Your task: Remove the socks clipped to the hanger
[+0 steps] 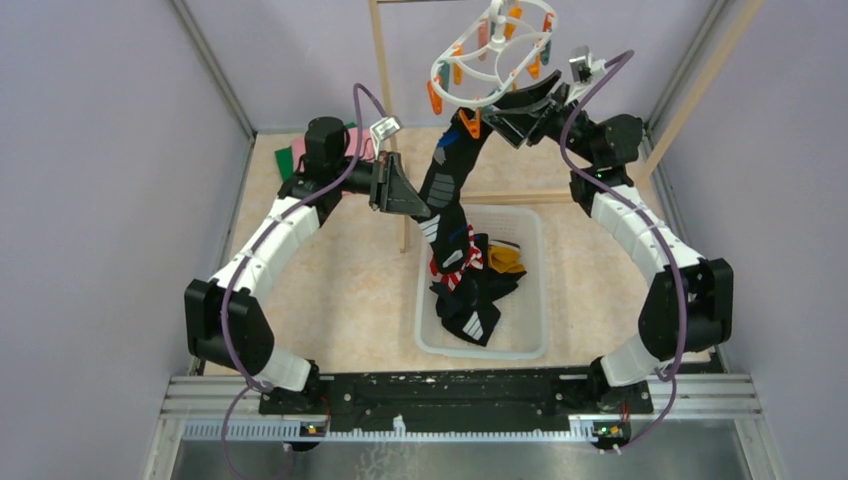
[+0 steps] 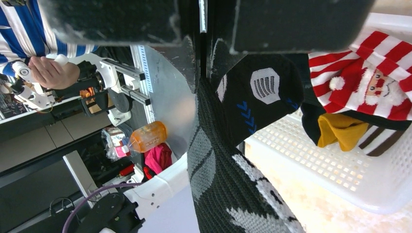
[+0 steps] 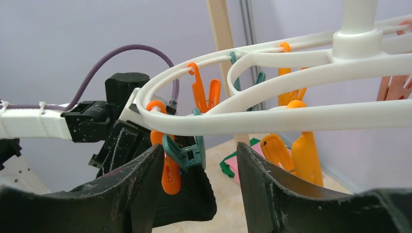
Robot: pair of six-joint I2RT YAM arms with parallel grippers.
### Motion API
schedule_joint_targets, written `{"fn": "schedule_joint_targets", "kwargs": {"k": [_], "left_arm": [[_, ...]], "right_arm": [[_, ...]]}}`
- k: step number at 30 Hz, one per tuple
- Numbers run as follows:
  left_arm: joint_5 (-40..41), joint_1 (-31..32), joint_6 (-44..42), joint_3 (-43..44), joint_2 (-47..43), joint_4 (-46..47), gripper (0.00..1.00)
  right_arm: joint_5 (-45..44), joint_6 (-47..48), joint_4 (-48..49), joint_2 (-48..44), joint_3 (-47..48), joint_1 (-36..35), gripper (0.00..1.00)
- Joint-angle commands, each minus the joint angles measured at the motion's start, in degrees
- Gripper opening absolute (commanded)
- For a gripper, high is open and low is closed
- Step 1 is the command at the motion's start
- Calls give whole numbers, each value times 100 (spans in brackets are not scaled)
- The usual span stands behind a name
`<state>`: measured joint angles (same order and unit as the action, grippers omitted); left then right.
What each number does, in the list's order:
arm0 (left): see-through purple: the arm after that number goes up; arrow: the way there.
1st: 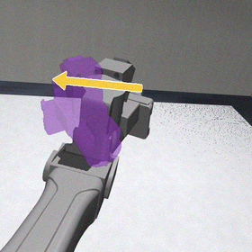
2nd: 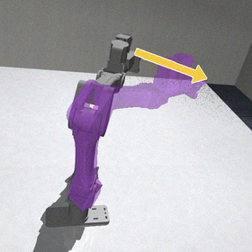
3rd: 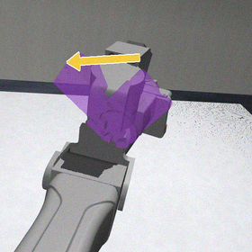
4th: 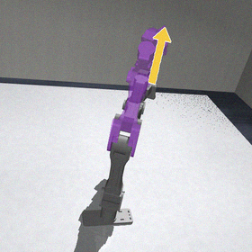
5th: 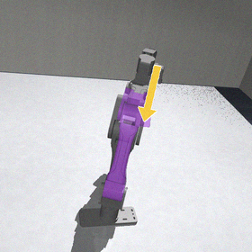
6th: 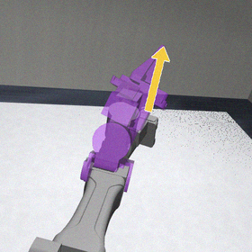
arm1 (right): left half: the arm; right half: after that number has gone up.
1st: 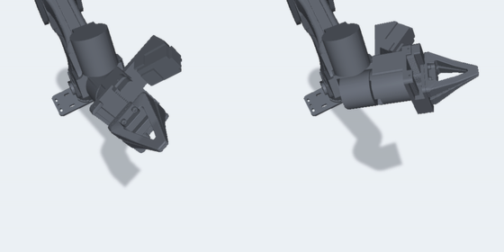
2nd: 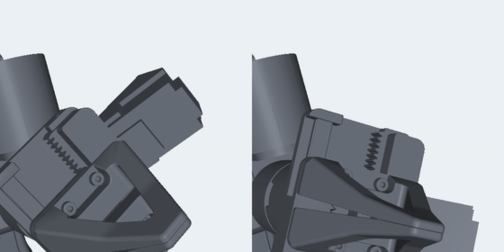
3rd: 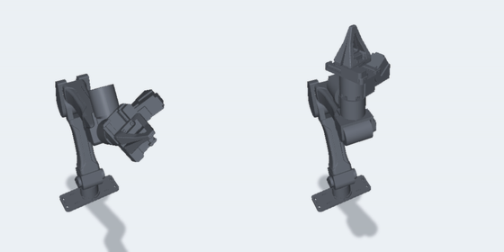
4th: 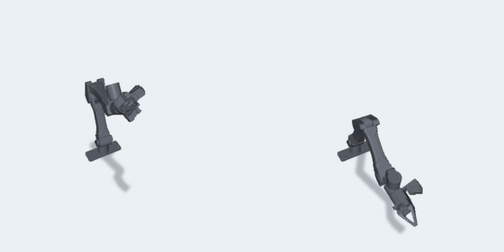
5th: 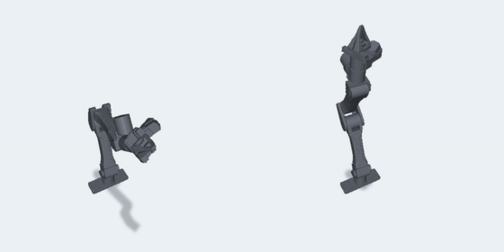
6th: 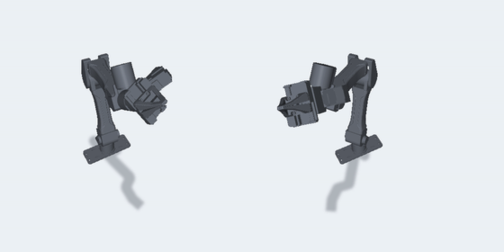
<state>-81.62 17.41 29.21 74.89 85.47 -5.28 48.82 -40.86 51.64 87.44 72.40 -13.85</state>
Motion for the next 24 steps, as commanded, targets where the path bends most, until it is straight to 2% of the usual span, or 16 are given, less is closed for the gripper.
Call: {"fn": "schedule_joint_targets", "kwargs": {"k": [1,9,12,17,20,21,24], "left_arm": [[-305,26,129,-65,-304,382,0],[-359,34,115,-168,-279,416,0],[-354,30,109,-159,-277,414,0],[-329,34,90,-188,-268,414,0],[-283,34,-13,-203,-276,356,0],[-241,34,-78,-205,-284,308,0],[-83,34,-358,-170,-264,33,0]], "right_arm": [[149,-243,587,129,417,-119,56],[182,-141,649,199,514,-246,56],[181,-147,723,207,508,-250,52],[209,-176,759,199,536,-248,35],[248,-189,737,197,580,-246,7],[258,-180,711,196,601,-247,0],[238,-137,550,177,661,-248,0]]}}
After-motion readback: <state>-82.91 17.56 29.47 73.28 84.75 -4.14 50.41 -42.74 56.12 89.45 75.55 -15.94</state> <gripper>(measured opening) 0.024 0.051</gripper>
